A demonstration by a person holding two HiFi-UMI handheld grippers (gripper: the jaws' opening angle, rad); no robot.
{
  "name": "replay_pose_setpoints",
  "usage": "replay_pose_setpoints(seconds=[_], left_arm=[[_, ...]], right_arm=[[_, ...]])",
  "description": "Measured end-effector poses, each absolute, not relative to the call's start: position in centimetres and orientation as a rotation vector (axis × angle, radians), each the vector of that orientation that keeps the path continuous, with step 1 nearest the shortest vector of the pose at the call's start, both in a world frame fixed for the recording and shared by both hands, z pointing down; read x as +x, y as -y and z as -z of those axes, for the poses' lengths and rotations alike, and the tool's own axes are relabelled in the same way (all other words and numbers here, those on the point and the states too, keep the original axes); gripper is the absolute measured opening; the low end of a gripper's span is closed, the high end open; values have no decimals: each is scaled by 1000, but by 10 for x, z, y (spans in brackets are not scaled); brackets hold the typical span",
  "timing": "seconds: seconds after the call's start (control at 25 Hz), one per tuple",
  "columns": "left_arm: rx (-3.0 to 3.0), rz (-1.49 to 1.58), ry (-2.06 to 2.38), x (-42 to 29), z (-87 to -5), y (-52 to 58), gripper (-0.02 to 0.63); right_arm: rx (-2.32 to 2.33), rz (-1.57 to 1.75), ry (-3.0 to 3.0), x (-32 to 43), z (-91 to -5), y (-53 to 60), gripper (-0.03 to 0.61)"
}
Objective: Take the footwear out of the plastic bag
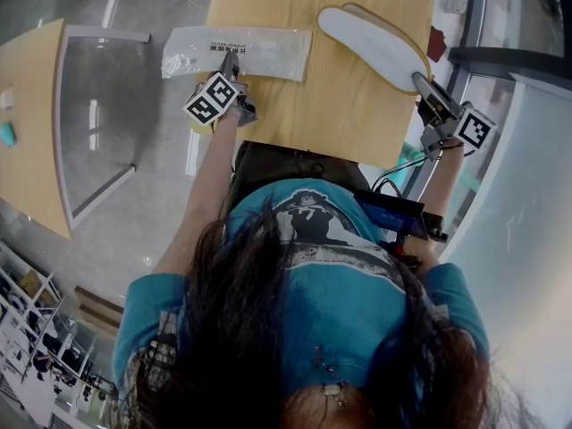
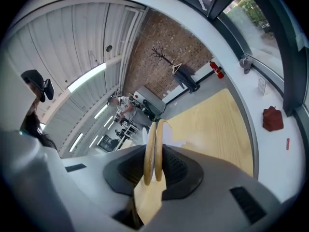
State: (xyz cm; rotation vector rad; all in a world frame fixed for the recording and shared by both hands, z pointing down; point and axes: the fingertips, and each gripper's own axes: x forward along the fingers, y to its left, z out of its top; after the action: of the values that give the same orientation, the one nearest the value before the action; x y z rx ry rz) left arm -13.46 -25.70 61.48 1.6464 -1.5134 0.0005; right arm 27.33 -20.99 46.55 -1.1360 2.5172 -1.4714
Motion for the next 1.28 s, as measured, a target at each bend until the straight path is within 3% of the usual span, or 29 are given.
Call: replay_pose_setpoints(seconds=[0.24, 0.56, 0.84, 1.28], left_arm=[[1641, 8, 1461, -104, -622, 259, -2], [1639, 24, 1370, -43, -628, 277, -2], [1627, 38, 1342, -13, -625, 284, -2], [1556, 17, 1297, -5, -634, 277, 5]], right_arm=[[-1016, 1336, -2466, 257, -428, 225, 84], [-765, 1409, -2396, 187, -428, 245, 84], [-830, 1644, -2293, 135, -486, 246, 84], [-1179, 2016, -1956, 140, -584, 230, 84]])
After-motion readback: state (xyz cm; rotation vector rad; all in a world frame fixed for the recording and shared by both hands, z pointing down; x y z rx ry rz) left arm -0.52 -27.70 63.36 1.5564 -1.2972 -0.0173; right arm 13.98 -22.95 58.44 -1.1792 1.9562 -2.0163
